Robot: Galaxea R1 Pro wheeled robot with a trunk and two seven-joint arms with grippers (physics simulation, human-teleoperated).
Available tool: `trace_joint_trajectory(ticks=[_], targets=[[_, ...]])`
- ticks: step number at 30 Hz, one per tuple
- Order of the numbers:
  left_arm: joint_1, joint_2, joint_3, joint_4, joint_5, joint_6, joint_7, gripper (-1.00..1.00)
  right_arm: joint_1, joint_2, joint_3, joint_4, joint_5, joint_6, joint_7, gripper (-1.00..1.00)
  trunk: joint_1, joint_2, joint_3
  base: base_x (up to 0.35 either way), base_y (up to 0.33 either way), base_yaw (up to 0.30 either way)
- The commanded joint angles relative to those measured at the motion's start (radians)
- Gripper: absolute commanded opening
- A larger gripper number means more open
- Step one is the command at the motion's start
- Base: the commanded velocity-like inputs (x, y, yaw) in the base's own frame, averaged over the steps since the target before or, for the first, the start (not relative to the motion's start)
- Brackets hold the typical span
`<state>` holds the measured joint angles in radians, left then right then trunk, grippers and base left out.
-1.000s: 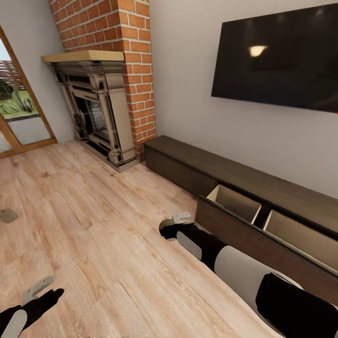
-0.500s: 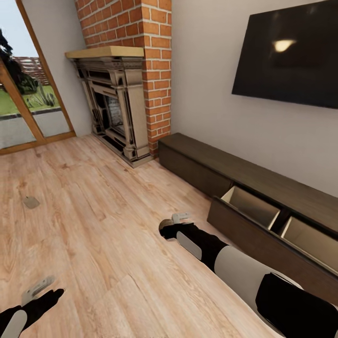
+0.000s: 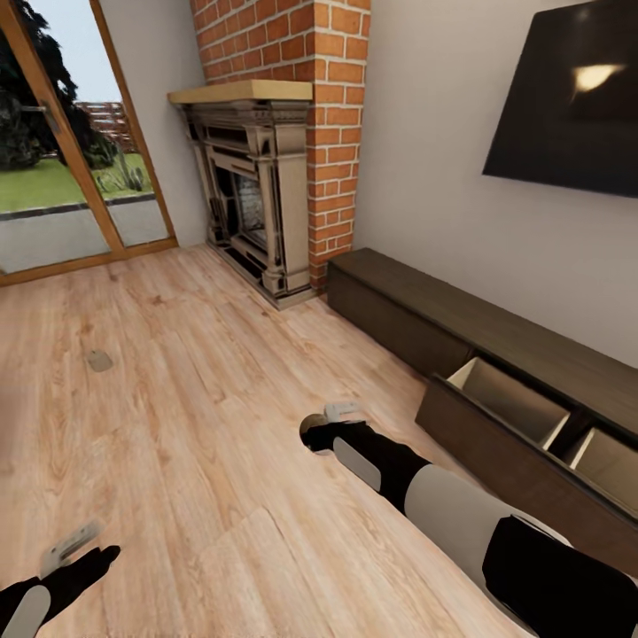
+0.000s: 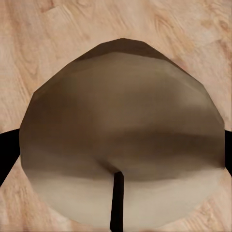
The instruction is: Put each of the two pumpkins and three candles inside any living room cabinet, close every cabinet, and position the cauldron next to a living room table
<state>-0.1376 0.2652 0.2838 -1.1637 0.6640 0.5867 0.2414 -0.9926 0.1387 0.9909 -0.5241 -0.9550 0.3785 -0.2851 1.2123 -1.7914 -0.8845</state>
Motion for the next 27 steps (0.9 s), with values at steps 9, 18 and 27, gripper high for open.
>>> trace_joint_trajectory(ticks=[9, 18, 27], targets=[[0.000, 0.000, 0.000, -0.002, 0.011, 0.004, 0.008, 1.00, 0.001, -0.001, 0.058, -0.002, -0.002, -0.005, -0.011, -1.00, 0.000, 0.000, -0.001, 0.000, 0.000, 0.281], [0.000, 0.000, 0.000, -0.001, 0.012, 0.004, 0.008, 1.00, 0.001, 0.001, 0.064, -0.002, -0.002, -0.006, -0.011, -1.00, 0.000, 0.000, -0.001, 0.000, 0.000, 0.286], [0.000, 0.000, 0.000, -0.001, 0.012, 0.004, 0.008, 1.00, 0.006, 0.000, 0.066, -0.002, -0.002, -0.053, -0.013, -1.00, 0.000, 0.000, 0.001, 0.000, 0.000, 0.280]])
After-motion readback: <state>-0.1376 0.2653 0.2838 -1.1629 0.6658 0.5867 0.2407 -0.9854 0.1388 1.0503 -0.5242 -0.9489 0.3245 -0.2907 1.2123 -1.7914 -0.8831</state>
